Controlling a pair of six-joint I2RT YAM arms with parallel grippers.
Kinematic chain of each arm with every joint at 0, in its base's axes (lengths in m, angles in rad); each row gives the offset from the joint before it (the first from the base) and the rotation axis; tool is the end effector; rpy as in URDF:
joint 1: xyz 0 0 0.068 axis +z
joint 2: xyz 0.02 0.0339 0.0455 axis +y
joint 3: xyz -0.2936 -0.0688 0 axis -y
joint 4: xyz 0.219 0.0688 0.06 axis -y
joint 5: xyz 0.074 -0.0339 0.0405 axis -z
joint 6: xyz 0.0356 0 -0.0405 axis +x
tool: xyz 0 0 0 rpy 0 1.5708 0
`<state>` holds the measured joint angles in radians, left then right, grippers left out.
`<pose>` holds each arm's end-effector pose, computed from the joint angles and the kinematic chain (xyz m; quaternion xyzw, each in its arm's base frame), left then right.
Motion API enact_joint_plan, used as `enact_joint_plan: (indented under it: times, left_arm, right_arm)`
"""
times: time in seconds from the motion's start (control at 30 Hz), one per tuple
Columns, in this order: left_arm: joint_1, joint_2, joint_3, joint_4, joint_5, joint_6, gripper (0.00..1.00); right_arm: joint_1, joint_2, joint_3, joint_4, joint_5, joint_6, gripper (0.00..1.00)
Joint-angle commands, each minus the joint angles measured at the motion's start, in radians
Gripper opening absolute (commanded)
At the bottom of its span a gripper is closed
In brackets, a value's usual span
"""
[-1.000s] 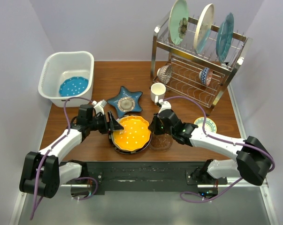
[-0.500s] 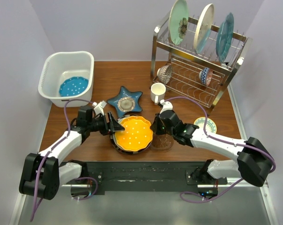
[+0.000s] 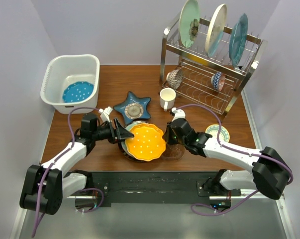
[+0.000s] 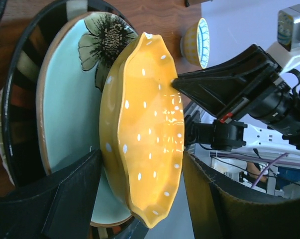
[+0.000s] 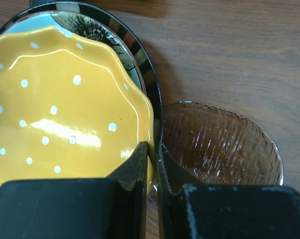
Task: Place the plates into the plastic bin on the countertop
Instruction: Pick up the plate at the center of the board.
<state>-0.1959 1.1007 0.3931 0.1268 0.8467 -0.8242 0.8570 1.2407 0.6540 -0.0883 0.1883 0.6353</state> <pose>0.1655 -0.0600 0.2250 -0.0623 0.8233 -0.5269 0.2015 0.1527 0.1661 0.2519 -0.0588 0.8964 0.2305 0.3741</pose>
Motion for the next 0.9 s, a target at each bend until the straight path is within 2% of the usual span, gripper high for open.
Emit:
enact_joint_plan:
  times: [0.0,0.47,0.6,0.87]
  left_arm:
    - [-0.028,-0.021,-0.007,0.135,0.204,-0.092,0.69]
    - [-0.028,-0.001,0.029,-0.036,0.175,0.054,0.67]
    - [-0.028,0.008,0.078,-0.192,0.126,0.143,0.60]
    - [-0.028,0.025,0.128,-0.328,0.075,0.255,0.48]
  right_arm:
    - [0.028,0.016,-0.008,0.033,-0.118,0.037,0.00]
    - [0.028,-0.015,-0.008,0.032,-0.108,0.049,0.00]
    - [0.028,-0.027,-0.010,0.030,-0.099,0.055,0.00]
    - [0.028,-0.053,-0.008,0.022,-0.079,0.060,0.00]
